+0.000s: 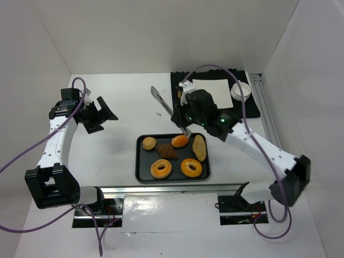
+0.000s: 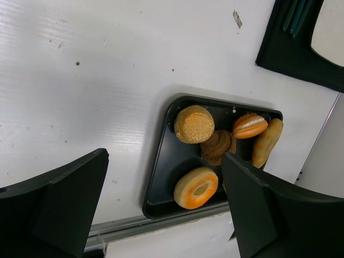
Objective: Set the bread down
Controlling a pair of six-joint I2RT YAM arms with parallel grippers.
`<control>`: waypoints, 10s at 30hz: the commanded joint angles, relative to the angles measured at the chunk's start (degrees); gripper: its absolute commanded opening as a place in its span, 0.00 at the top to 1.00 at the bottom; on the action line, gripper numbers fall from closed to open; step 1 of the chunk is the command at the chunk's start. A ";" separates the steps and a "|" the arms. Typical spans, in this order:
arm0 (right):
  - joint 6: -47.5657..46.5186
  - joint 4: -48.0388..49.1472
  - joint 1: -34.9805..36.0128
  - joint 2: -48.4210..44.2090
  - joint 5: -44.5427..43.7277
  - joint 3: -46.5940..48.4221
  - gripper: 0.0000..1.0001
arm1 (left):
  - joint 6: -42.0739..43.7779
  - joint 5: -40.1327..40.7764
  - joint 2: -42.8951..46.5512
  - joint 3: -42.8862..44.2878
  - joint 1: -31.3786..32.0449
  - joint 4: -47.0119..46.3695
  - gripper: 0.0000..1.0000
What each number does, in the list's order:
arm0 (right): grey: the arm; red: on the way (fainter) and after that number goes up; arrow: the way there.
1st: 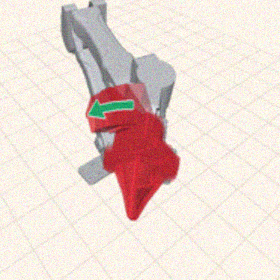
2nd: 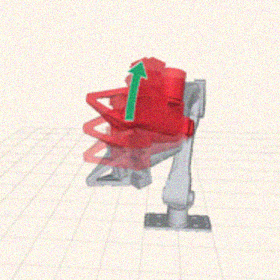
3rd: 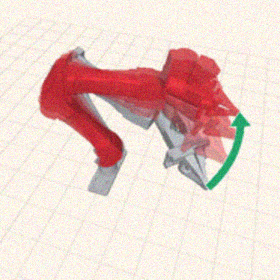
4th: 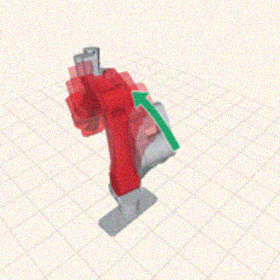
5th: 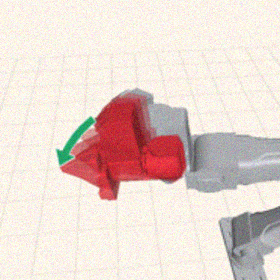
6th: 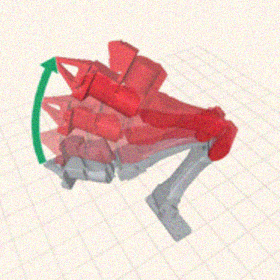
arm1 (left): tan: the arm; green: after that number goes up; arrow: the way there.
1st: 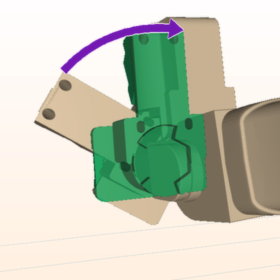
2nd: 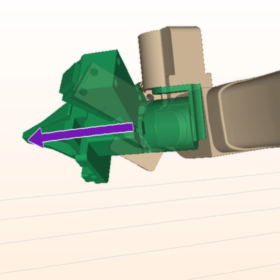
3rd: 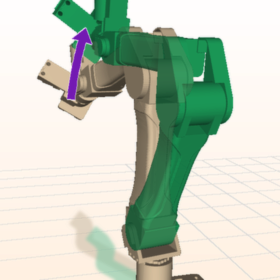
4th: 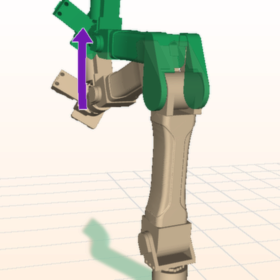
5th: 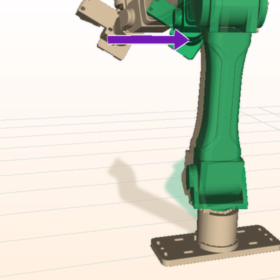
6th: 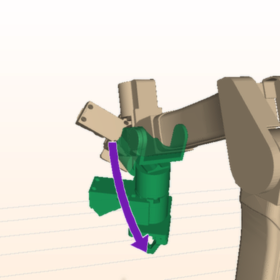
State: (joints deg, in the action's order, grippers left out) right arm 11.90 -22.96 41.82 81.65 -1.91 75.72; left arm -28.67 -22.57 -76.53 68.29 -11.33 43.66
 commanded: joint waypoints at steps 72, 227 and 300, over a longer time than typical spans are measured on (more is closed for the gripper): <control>12.80 -38.47 0.20 -16.53 11.24 -0.33 0.86 | 0.63 -2.83 -0.28 2.20 -0.18 -1.65 0.00; 11.12 6.69 -37.78 7.03 -6.17 -5.23 0.55 | 0.10 -4.50 -1.16 0.17 -0.18 -2.70 0.00; 19.83 12.51 -40.95 6.95 -5.55 -22.37 0.88 | 0.63 -3.54 0.95 -0.88 -0.18 -2.70 0.00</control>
State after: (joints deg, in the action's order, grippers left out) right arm 32.60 -10.46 -0.51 92.97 -4.14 51.22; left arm -28.67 -25.78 -76.73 67.33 -11.33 41.93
